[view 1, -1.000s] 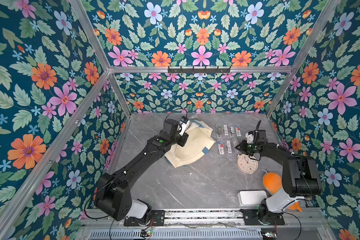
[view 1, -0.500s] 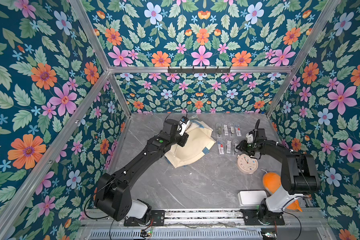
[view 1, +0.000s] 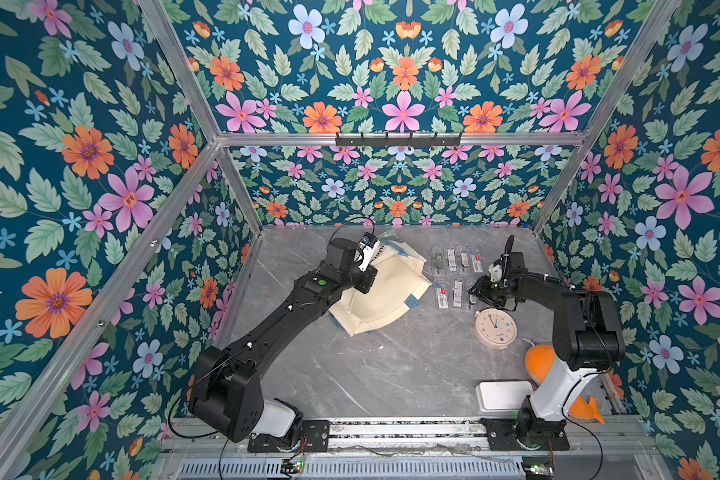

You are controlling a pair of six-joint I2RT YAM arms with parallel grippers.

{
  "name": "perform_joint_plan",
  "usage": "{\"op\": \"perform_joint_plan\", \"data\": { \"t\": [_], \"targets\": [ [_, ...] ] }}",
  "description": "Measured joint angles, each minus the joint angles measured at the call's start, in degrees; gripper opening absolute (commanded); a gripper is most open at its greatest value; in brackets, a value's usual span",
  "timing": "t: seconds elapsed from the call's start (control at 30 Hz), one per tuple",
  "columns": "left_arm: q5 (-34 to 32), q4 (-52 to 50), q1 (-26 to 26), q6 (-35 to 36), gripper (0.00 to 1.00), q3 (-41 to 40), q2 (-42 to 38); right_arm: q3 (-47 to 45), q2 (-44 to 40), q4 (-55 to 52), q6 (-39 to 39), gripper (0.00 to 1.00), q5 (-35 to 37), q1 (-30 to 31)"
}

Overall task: Take out the compass set from the canvas bag
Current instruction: Place the compass set at the center of the board.

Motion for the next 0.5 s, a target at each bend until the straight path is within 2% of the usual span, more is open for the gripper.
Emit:
{"op": "perform_joint_plan", "data": {
  "t": [0.5],
  "targets": [
    [0.17,0.0,0.0,-0.02,0.0,-0.11,0.0,3.17,3.32,0.37,0.2,0.49,-2.05,1.09]
  ]
}}
